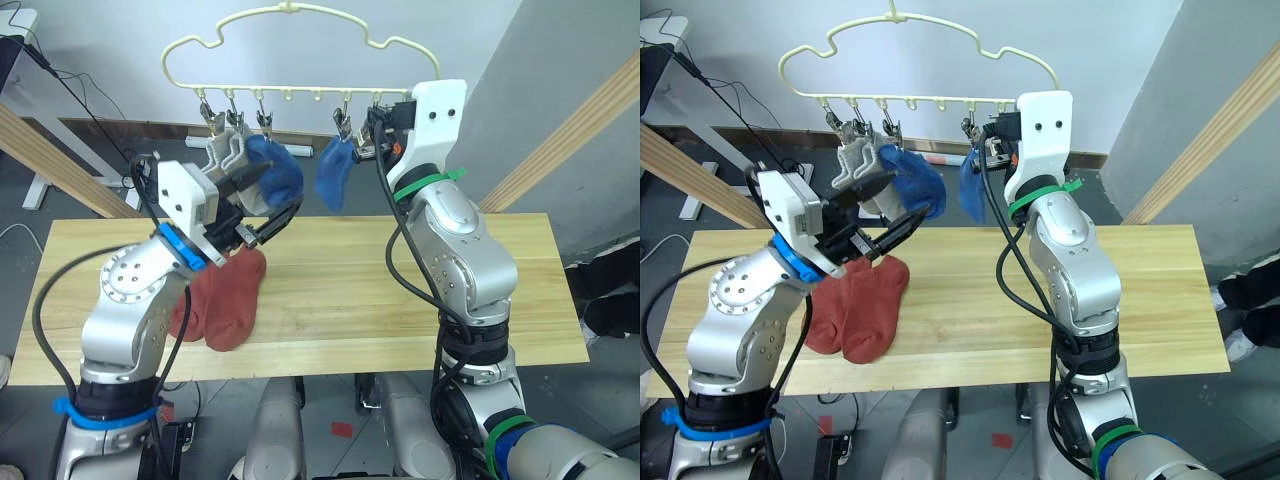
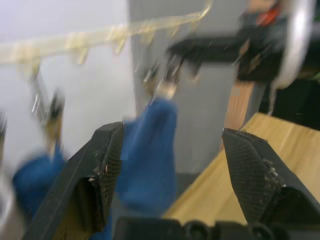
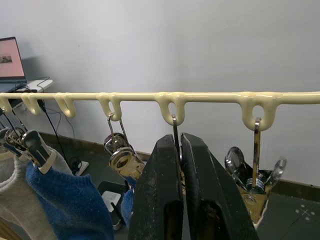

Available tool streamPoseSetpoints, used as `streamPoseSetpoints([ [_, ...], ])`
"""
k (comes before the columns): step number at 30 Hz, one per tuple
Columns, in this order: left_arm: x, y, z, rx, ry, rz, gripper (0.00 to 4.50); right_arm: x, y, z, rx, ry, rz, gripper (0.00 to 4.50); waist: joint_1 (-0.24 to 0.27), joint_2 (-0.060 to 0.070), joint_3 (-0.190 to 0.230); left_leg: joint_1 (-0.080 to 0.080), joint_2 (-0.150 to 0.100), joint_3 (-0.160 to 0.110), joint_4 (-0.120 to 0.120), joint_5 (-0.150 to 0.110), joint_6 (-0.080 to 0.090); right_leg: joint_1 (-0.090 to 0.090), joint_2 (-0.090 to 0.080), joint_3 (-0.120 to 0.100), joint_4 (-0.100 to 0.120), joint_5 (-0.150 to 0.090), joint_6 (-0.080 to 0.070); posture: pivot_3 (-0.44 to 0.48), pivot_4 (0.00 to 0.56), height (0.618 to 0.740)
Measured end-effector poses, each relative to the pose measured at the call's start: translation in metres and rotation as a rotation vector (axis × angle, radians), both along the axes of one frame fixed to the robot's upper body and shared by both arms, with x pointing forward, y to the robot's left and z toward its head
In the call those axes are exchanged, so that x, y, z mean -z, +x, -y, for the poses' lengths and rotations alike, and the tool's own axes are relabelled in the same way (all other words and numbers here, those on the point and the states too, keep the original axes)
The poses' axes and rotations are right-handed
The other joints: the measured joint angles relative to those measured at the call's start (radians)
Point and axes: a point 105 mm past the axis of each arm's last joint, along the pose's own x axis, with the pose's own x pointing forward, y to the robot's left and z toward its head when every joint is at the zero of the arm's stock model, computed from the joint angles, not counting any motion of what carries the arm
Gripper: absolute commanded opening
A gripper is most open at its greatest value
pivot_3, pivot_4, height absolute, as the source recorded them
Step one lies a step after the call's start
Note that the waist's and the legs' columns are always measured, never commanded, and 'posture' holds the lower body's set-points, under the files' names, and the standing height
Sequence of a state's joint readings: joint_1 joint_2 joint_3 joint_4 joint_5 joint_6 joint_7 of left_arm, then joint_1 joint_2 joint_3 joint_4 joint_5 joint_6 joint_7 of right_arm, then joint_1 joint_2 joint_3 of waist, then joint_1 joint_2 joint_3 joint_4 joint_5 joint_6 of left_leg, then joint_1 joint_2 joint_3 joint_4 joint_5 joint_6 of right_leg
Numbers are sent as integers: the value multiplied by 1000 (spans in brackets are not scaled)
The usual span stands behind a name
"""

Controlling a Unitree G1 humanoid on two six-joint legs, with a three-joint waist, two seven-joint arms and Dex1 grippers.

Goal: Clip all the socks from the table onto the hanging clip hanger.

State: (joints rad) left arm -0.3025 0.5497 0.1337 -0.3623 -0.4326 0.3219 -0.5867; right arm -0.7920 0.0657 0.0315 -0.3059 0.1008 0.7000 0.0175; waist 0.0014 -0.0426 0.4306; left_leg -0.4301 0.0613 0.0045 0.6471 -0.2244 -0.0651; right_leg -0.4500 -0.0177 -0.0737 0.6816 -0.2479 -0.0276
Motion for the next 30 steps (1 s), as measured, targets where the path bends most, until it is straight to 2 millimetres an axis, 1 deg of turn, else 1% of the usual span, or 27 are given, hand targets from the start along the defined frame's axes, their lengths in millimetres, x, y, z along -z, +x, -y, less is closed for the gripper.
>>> streamPoseSetpoints([
  [2,21,1,-10,-100,13,-66,4455,0,0,1,3,-3,4,0,0,0,0,0,0,0,0,0,0,0,0,0,0,0,0,4,398,740],
  [3,31,2,-15,-158,2,-97,4483,-1,0,2,5,-4,5,0,0,0,0,0,0,0,0,0,0,0,0,1,0,0,0,4,398,740],
  [5,56,6,-29,-333,-17,-181,4483,-1,1,3,9,-8,6,0,0,0,0,0,0,0,0,0,1,0,0,0,0,0,0,1,399,740],
  [9,90,12,-41,-472,-48,-288,4483,0,1,4,11,-13,6,0,3,0,0,0,0,0,0,0,2,0,0,0,0,0,0,-6,399,740],
  [13,113,20,-45,-542,-94,-360,4483,0,1,4,10,-15,5,0,1,0,0,0,0,0,0,0,2,0,0,0,1,0,0,-22,398,740],
  [18,140,31,-47,-609,-91,-475,4483,0,1,3,9,-17,2,0,-2,0,-1,0,0,0,0,0,2,0,0,0,0,0,0,-33,397,740],
  [19,144,32,-46,-615,-90,-488,4483,0,1,3,10,-17,1,0,-2,0,-1,0,0,0,0,0,2,0,0,0,0,0,0,-33,397,740],
  [22,144,36,-45,-632,-74,-499,4483,1,1,3,10,-18,-2,0,-3,0,-4,0,0,0,0,0,2,0,0,0,1,0,-1,-42,396,740],
  [27,148,36,-45,-640,-41,-522,3463,1,1,3,10,-19,-6,0,-3,3,-10,1,0,1,0,0,2,0,0,0,1,1,-1,-43,396,740],
  [30,149,35,-45,-641,-36,-529,2673,2,1,3,10,-19,-6,0,-4,5,-12,1,0,1,0,0,2,0,0,1,1,1,-1,-44,394,740],
])
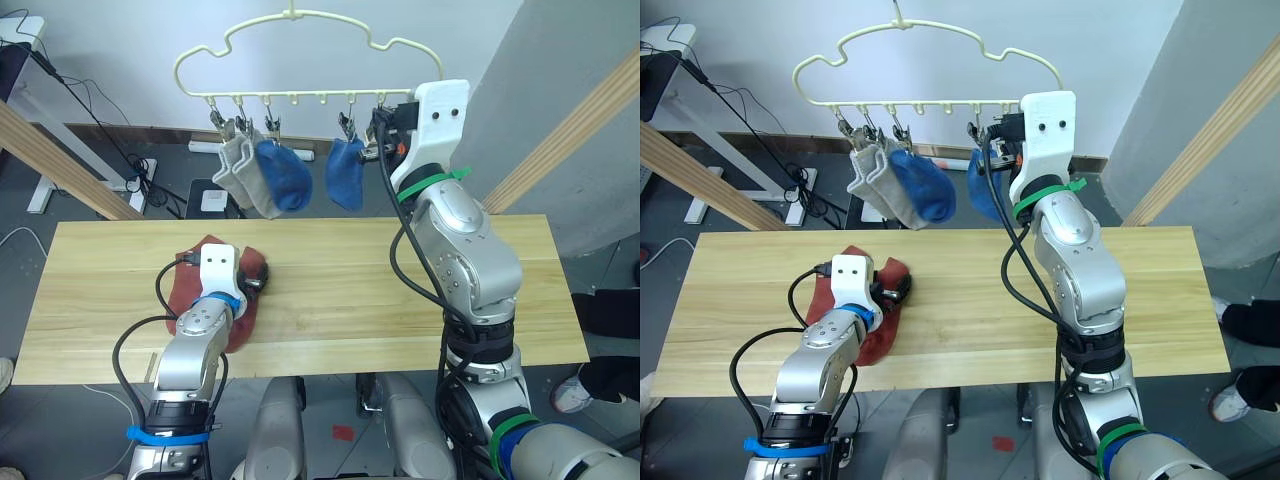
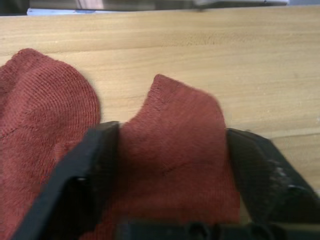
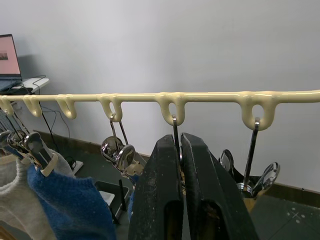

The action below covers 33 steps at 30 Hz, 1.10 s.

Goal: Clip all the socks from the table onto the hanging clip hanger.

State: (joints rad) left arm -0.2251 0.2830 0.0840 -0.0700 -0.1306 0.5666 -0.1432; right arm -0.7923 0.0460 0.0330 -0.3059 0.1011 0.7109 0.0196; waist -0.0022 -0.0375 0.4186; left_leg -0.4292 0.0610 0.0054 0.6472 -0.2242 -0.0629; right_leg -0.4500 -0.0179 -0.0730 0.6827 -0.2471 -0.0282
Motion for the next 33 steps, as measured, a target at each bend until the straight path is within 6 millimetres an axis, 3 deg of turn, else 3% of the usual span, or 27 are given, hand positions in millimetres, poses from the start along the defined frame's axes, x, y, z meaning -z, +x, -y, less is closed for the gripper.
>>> streamPoseSetpoints([
  [9,-2,-4,3,15,22,13,1426,0,0,0,0,0,0,0,0,0,0,0,0,0,0,0,0,0,0,0,-1,0,0,-40,397,740],
  [13,-13,-3,25,137,23,77,558,0,0,0,1,0,0,0,1,0,0,-1,0,0,0,0,0,0,0,0,-1,0,0,-40,397,740],
  [16,-42,2,52,269,18,211,13,0,0,0,1,-1,-1,0,2,0,0,-1,0,-1,0,0,0,0,0,-1,-1,0,0,-46,397,740],
  [22,-114,-1,122,576,-37,529,13,1,0,1,3,-3,-4,0,0,0,0,-2,-1,0,0,0,0,0,0,0,-2,0,0,-56,396,740],
  [27,-137,-1,154,693,-50,667,13,-2,0,1,5,-8,-4,0,-4,0,0,-2,-1,0,0,-1,2,0,0,-1,-1,0,0,-78,391,740],
  [33,-143,15,162,634,2,751,13,-4,-1,0,7,-10,-11,0,-8,0,0,-2,-1,0,0,-2,4,0,0,0,-1,1,0,-93,391,740],
])
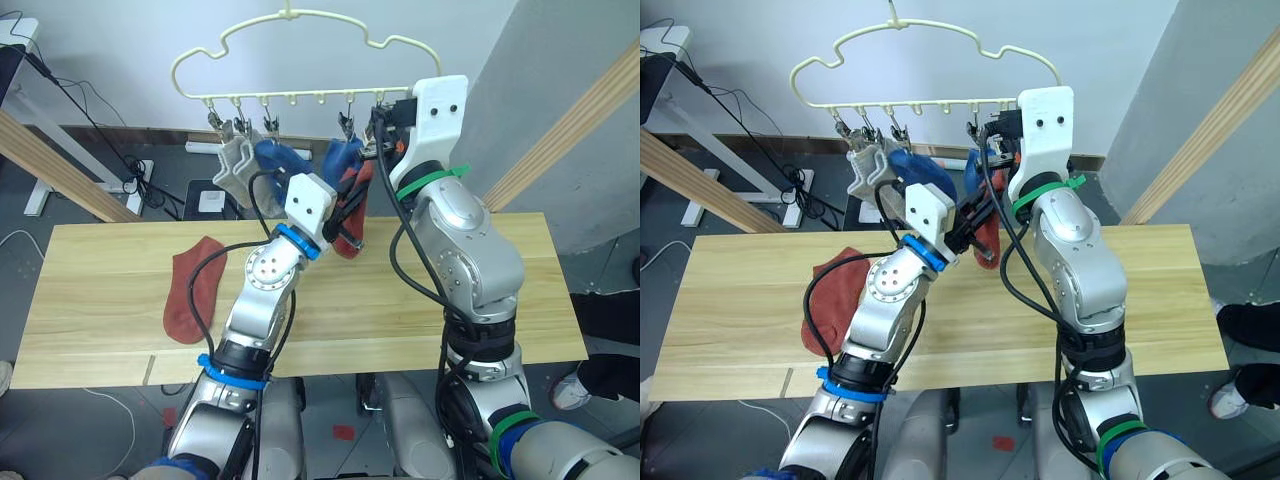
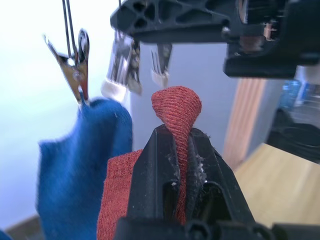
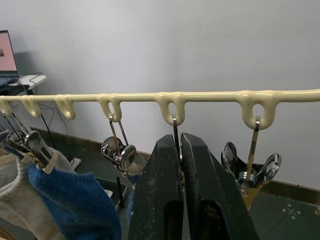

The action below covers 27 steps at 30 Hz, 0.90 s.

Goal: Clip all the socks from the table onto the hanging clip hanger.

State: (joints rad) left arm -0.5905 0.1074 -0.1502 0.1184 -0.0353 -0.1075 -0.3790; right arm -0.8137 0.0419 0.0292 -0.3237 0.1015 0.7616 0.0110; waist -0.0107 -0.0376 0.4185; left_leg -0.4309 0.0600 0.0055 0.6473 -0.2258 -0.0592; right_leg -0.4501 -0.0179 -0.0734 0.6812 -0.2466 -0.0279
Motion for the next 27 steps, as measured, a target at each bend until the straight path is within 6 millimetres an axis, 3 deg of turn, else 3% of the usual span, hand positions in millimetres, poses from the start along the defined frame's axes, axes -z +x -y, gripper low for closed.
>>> streamPoseSetpoints([
  [8,9,17,0,-88,14,16,13,0,-1,-1,0,-4,-12,0,-15,0,0,0,0,0,0,0,0,0,0,-1,0,0,0,-103,396,740],
  [27,-7,19,4,-109,3,102,13,1,-3,-3,-7,-13,-31,0,-19,0,0,0,0,0,0,0,0,0,0,-1,0,0,0,-104,398,740],
])
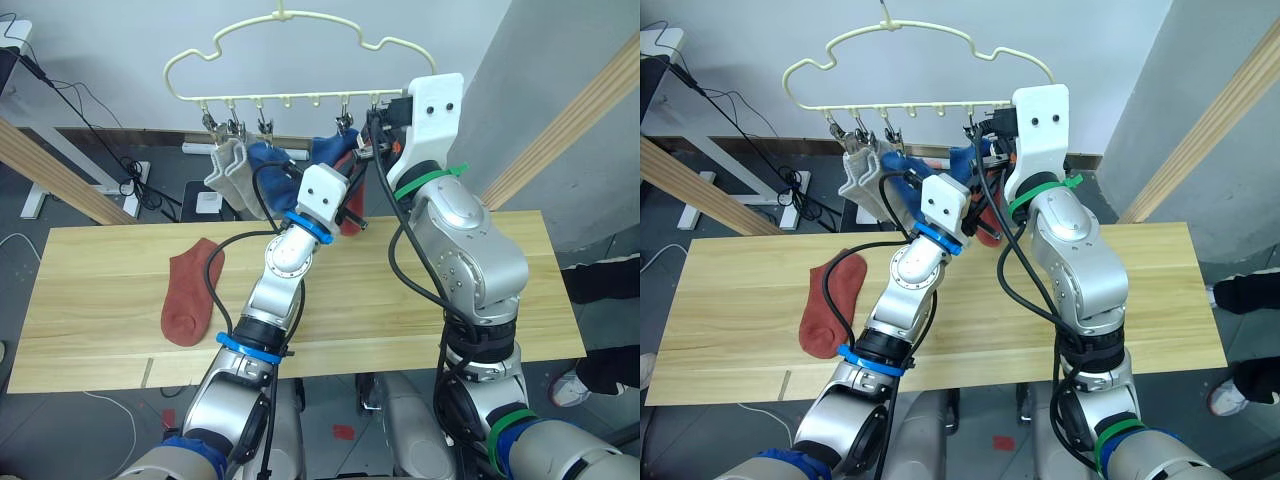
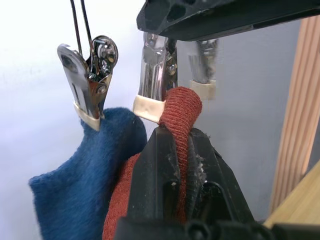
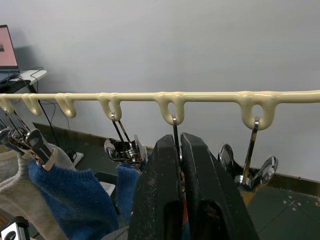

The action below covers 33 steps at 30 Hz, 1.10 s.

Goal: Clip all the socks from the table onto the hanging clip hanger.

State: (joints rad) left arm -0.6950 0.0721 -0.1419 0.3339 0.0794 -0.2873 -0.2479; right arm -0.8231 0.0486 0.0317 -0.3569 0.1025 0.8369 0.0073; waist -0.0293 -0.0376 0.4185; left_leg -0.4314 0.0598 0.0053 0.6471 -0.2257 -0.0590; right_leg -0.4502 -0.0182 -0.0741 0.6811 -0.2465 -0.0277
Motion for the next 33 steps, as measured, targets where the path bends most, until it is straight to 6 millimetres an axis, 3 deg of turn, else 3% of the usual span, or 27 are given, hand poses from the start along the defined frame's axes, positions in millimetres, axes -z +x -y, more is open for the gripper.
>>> streamPoseSetpoints([
  [4,0,2,1,-3,0,-4,13,0,0,0,0,-1,-4,0,0,0,0,0,0,0,0,0,0,0,0,0,0,0,0,-106,398,740],
  [5,0,2,2,-2,-2,-4,3,0,0,0,0,-1,-4,249,0,0,0,0,0,0,0,0,0,0,0,0,0,0,0,-106,398,740],
  [8,0,1,2,0,-1,-4,0,1,0,-1,-1,4,-7,1143,0,0,0,0,0,0,0,0,0,0,0,0,0,0,0,-106,397,740],
  [12,-1,1,3,3,-1,1,0,4,0,0,0,18,-22,2676,0,0,0,0,0,0,0,0,0,0,0,0,0,0,0,-106,397,740],
  [16,0,1,3,13,-2,-13,1158,3,-4,-4,-43,35,-27,4019,-1,0,0,0,0,0,0,0,0,0,0,0,0,0,0,-106,396,740],
  [23,19,-2,-2,55,50,-105,3087,8,-22,-3,-129,6,-13,4026,-2,0,0,0,0,0,0,0,0,0,0,0,0,0,0,-104,401,740],
  [29,28,-12,-11,120,87,-175,3087,16,-42,-1,-204,-70,11,4026,-2,0,0,0,0,0,0,0,0,0,0,0,0,-1,1,-105,403,740],
  [33,31,-22,-21,182,116,-218,3087,18,-46,11,-172,-117,37,4026,-3,0,0,0,0,0,0,0,0,0,0,0,0,-1,1,-107,405,740],
])
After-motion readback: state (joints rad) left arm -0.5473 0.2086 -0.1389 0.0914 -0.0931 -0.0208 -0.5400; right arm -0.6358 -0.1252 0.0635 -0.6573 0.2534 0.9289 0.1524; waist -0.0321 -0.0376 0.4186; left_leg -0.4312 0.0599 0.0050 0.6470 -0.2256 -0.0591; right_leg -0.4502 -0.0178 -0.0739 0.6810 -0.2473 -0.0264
